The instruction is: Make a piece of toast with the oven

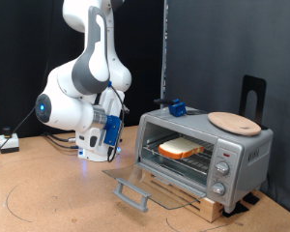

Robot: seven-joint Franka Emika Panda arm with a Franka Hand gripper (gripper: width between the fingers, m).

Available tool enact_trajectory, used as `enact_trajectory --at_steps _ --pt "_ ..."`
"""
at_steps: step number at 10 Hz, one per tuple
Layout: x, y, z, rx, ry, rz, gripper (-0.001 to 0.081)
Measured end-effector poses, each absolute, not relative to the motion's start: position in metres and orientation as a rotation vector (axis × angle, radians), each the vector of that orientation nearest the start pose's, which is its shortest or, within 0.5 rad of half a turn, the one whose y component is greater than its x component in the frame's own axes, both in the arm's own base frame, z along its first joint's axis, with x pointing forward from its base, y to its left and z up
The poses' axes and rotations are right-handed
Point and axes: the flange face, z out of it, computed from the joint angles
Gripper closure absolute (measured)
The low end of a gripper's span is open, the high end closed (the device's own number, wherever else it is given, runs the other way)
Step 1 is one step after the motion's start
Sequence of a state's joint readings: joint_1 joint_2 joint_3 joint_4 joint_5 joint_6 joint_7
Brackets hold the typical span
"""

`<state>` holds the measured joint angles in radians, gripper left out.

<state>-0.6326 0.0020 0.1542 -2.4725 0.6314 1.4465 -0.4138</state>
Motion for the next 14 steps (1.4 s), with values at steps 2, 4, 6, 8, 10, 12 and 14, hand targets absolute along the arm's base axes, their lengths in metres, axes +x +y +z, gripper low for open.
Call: enact_trajectory --at_steps 2,4,6,8,10,12,14 --pt "0.351 -0.108 0.273 -2.081 0.423 0.695 -0.0001" --pt "0.363 -0.130 0.268 -2.159 0.531 0.600 -0.0001" --pt "0.369 -0.156 0.260 -2.220 0.600 0.565 -0.0001" --pt "0.372 -0.180 0.250 -2.256 0.645 0.627 -0.0001" --pt "0.376 -0.201 0.233 -2.254 0.704 0.700 -0.0001" --pt "0.380 -0.216 0.211 -2.250 0.724 0.735 -0.0001" --pt "0.386 -0.226 0.187 -2.252 0.712 0.764 -0.0001"
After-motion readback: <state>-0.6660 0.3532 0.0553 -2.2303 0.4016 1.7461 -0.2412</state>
